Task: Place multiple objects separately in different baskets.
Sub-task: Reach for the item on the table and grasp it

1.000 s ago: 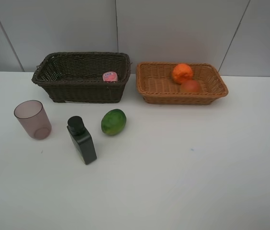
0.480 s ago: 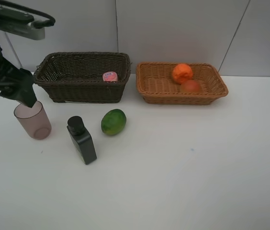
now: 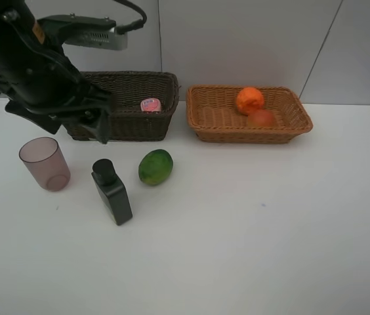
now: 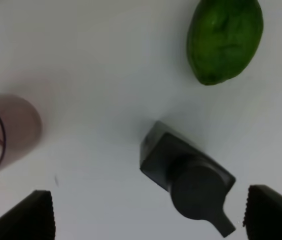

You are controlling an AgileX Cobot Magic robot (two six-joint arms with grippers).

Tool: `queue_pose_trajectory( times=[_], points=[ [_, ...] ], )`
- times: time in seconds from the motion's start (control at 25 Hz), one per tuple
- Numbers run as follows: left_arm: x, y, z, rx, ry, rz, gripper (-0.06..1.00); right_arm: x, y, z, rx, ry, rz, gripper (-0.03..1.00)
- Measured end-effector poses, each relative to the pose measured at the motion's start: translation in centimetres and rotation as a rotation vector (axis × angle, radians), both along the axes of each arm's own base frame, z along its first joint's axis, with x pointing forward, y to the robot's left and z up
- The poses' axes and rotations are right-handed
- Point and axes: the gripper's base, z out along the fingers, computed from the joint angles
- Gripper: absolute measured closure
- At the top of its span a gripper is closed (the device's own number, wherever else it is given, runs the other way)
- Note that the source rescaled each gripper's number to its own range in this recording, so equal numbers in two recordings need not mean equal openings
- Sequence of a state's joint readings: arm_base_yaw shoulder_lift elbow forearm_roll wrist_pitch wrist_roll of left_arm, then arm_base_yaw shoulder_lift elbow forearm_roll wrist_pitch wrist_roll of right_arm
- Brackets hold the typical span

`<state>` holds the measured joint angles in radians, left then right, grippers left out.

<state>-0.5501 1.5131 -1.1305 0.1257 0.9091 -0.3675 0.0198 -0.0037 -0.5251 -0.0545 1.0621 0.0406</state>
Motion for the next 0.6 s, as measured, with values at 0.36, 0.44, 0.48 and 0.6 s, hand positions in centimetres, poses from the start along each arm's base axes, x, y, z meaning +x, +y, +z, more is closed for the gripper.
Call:
queue_pose_trajectory(
  times=[0.36, 0.44, 0.48, 0.6],
  points=[
    [-0.6, -1.2, -0.5, -0.128, 0.075, 0.342, -0.04, 0.0, 0.0, 0.0, 0.002, 0.000, 0.001, 0.09],
    [-0.9, -1.8, -0.7, -0.146, 0.090, 0.370, -0.04, 0.0, 0.0, 0.0, 0.002, 0.000, 0.001, 0.09],
    [-1.0, -2.1, -1.0, -0.149, 0.100, 0.383, -0.04, 0.0, 0.0, 0.0, 0.002, 0.000, 0.001, 0.09],
    [-1.0, -2.4, -1.9, -0.133, 0.142, 0.443, -0.04, 0.0, 0.0, 0.0, 0.002, 0.000, 0.001, 0.09]
  ],
)
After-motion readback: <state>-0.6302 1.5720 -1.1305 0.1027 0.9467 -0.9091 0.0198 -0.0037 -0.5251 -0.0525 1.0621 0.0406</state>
